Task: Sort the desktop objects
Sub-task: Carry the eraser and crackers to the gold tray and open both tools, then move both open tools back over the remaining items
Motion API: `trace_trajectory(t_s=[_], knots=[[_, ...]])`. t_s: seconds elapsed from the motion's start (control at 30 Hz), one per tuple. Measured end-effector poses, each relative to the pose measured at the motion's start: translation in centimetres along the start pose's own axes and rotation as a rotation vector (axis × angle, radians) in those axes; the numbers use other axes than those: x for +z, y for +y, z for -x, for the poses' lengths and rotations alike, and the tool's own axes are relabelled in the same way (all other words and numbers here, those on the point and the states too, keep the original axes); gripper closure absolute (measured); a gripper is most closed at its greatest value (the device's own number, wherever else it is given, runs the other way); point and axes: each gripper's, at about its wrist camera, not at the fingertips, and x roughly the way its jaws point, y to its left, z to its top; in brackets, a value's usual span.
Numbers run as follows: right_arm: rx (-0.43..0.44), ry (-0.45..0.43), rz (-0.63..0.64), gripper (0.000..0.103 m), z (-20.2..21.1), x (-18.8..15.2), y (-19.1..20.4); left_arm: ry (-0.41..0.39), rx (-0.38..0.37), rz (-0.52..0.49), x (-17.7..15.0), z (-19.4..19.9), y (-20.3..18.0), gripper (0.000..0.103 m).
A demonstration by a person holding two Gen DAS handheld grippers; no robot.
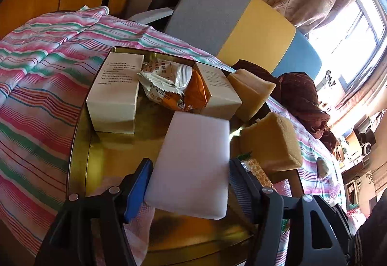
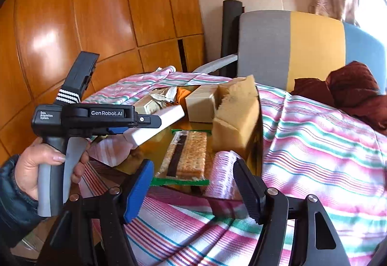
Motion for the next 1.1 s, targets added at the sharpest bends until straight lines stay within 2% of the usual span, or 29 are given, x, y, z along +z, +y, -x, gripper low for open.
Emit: trace_trajectory(t_s=[0.27, 0.47, 0.53, 0.63, 0.7, 0.87, 0.93, 1.0, 1.1], knots=[[-0.051, -0.039, -0.107, 0.033, 2.8, -1.5, -3.2, -0.069, 0.053, -0.068, -0.4, 2.1, -0.7, 0.032], [-0.143, -0.039, -0.205, 0.032, 5.2, -3.8, -7.0, -0.116, 0.102, -0.129, -0.4, 3.4, -1.9, 0.032], [-0.178, -0.042, -0.243, 0.032, 6.3, -4.7, -8.4, -0.102, 0.083, -0.148, -0.4, 3.3, -2.4, 0.032], [-0.233, -0.049, -0.301, 0.032, 8.1, -6.2, -10.5, 0.046, 0.042, -0.166, -0.6, 0.8, -3.0, 0.031], [-0.276, -0.061, -0.339, 0.032, 9.6, -7.2, -11.9, 0.071, 0.021, -0.146, -1.0, 0.1, -3.1, 0.031], [-0.381, -0.105, -0.438, 0.031, 13.9, -9.9, -15.1, -0.047, -0.010, -0.207, -0.2, 2.8, -5.8, 0.031], [-0.422, -0.121, -0.484, 0.030, 15.5, -11.1, -16.5, -0.085, -0.009, -0.271, 0.0, 3.6, -8.0, 0.031], [-0.460, -0.132, -0.535, 0.030, 16.9, -12.3, -18.0, -0.079, -0.045, -0.332, -0.2, 3.5, -10.5, 0.030], [-0.515, -0.141, -0.605, 0.030, 18.4, -13.7, -19.9, -0.026, -0.113, -0.422, -1.2, 1.9, -14.7, 0.030]])
